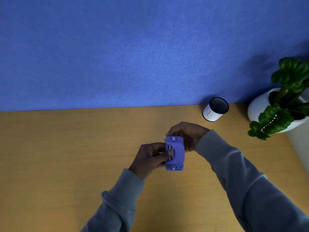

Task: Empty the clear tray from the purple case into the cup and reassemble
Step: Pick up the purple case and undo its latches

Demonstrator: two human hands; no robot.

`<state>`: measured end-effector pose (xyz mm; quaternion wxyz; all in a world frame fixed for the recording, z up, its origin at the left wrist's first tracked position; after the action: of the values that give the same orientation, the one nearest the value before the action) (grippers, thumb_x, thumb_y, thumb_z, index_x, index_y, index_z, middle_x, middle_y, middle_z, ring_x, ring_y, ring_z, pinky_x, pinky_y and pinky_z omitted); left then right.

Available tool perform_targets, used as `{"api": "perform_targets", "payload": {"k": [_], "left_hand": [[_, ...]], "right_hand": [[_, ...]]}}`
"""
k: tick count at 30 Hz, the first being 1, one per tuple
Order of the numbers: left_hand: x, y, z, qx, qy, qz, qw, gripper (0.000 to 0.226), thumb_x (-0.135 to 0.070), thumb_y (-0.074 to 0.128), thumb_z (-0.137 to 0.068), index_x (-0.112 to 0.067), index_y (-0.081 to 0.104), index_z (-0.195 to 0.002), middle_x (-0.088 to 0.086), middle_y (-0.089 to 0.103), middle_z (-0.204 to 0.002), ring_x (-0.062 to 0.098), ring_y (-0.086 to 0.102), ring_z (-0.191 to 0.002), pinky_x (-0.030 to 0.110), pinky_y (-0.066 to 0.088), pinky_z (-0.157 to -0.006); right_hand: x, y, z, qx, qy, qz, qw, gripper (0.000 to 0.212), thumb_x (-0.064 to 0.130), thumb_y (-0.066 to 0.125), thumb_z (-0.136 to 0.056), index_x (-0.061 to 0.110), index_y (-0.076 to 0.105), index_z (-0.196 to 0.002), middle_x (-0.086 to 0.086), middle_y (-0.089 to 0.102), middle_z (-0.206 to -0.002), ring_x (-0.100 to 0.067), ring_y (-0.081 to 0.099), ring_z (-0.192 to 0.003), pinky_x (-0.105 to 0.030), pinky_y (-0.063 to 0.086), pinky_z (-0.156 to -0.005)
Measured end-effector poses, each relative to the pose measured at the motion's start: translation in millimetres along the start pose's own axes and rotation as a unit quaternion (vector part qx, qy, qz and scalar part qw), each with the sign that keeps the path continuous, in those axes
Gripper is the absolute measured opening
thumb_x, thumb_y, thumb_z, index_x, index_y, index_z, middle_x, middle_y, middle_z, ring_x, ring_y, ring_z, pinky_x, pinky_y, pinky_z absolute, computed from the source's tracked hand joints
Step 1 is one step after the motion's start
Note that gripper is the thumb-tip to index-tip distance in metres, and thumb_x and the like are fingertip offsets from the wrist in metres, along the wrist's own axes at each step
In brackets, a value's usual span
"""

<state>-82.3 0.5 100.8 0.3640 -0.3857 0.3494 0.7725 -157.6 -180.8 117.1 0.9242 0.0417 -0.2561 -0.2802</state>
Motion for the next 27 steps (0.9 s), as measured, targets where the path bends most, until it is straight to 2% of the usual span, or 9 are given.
{"api": "perform_targets", "payload": {"k": [5, 8, 10, 15, 19, 22, 24, 27], "left_hand": [[2, 0, 3, -0.009, 0.013, 0.002, 1.0, 0.022, -0.022, 0.078, -0.086, -0.015, 0.08, -0.106, 0.013, 0.08, -0.1, 0.029, 0.076, -0.096, 0.043, 0.063, -0.082], [4, 1, 5, -0.004, 0.015, 0.006, 1.0, 0.033, -0.033, 0.081, -0.078, -0.016, 0.08, -0.106, 0.018, 0.078, -0.105, 0.035, 0.074, -0.102, 0.05, 0.062, -0.088], [6, 1, 6, -0.005, 0.01, 0.012, 1.0, 0.036, -0.036, 0.081, -0.075, -0.016, 0.08, -0.105, 0.017, 0.078, -0.105, 0.031, 0.075, -0.101, 0.049, 0.062, -0.087], [8, 0, 5, -0.013, -0.008, 0.017, 1.0, 0.033, -0.034, 0.082, -0.075, -0.017, 0.081, -0.103, 0.011, 0.08, -0.102, 0.027, 0.076, -0.1, 0.044, 0.063, -0.084], [8, -1, 5, -0.013, -0.013, 0.017, 1.0, 0.031, -0.032, 0.083, -0.074, -0.016, 0.082, -0.1, 0.007, 0.08, -0.096, 0.025, 0.076, -0.094, 0.05, 0.062, -0.086], [6, -3, 5, -0.021, -0.008, 0.024, 0.999, 0.037, -0.037, 0.085, -0.07, -0.017, 0.082, -0.101, 0.009, 0.079, -0.097, 0.026, 0.076, -0.095, 0.045, 0.064, -0.081], [4, -6, 5, -0.028, -0.003, 0.034, 0.999, 0.038, -0.038, 0.085, -0.07, -0.016, 0.081, -0.101, 0.009, 0.08, -0.099, 0.026, 0.077, -0.095, 0.039, 0.062, -0.079], [0, -11, 1, -0.036, -0.003, 0.059, 0.998, 0.037, -0.035, 0.085, -0.069, -0.014, 0.081, -0.1, 0.01, 0.08, -0.097, 0.026, 0.076, -0.094, 0.044, 0.063, -0.084]], "right_hand": [[-12, 1, -6, 0.036, 0.013, -0.063, 0.997, 0.015, 0.016, 0.076, -0.081, 0.013, 0.072, -0.067, -0.006, 0.067, -0.074, -0.022, 0.064, -0.067, -0.037, 0.055, -0.079], [-21, 2, -8, 0.056, 0.021, -0.097, 0.993, 0.013, 0.014, 0.082, -0.076, 0.006, 0.072, -0.076, -0.014, 0.07, -0.081, -0.028, 0.069, -0.071, -0.041, 0.061, -0.076], [-26, 2, -9, 0.068, 0.02, -0.119, 0.99, 0.023, 0.014, 0.087, -0.07, 0.003, 0.07, -0.081, -0.016, 0.071, -0.083, -0.03, 0.071, -0.07, -0.042, 0.062, -0.071], [-32, 5, -8, 0.078, -0.008, -0.154, 0.985, 0.026, 0.021, 0.089, -0.072, 0.011, 0.065, -0.077, -0.011, 0.065, -0.08, -0.028, 0.068, -0.07, -0.04, 0.06, -0.073], [-31, 5, -3, 0.086, -0.029, -0.178, 0.98, 0.03, 0.031, 0.085, -0.076, 0.011, 0.067, -0.091, -0.009, 0.066, -0.083, -0.026, 0.065, -0.074, -0.037, 0.057, -0.078], [-38, 2, 3, 0.036, -0.071, -0.184, 0.98, 0.04, 0.041, 0.079, -0.08, 0.008, 0.074, -0.103, -0.012, 0.07, -0.097, -0.028, 0.064, -0.089, -0.041, 0.05, -0.092], [-50, 0, 8, -0.009, -0.129, -0.195, 0.972, 0.043, 0.042, 0.074, -0.085, 0.006, 0.075, -0.109, -0.013, 0.071, -0.103, -0.028, 0.065, -0.091, -0.041, 0.05, -0.088], [-79, 4, 16, -0.022, -0.198, -0.228, 0.953, 0.039, 0.039, 0.068, -0.087, 0.008, 0.076, -0.11, -0.012, 0.073, -0.104, -0.024, 0.07, -0.084, -0.034, 0.055, -0.076]]}}
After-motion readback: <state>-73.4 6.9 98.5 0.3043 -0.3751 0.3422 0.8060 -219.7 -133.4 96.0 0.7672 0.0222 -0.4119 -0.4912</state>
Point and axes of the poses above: each hand's wrist, its own z-axis away from the middle knuckle, its own y-axis out of the palm, x = y × z, the point moved 1 cm from there along -z, towards the middle knuckle
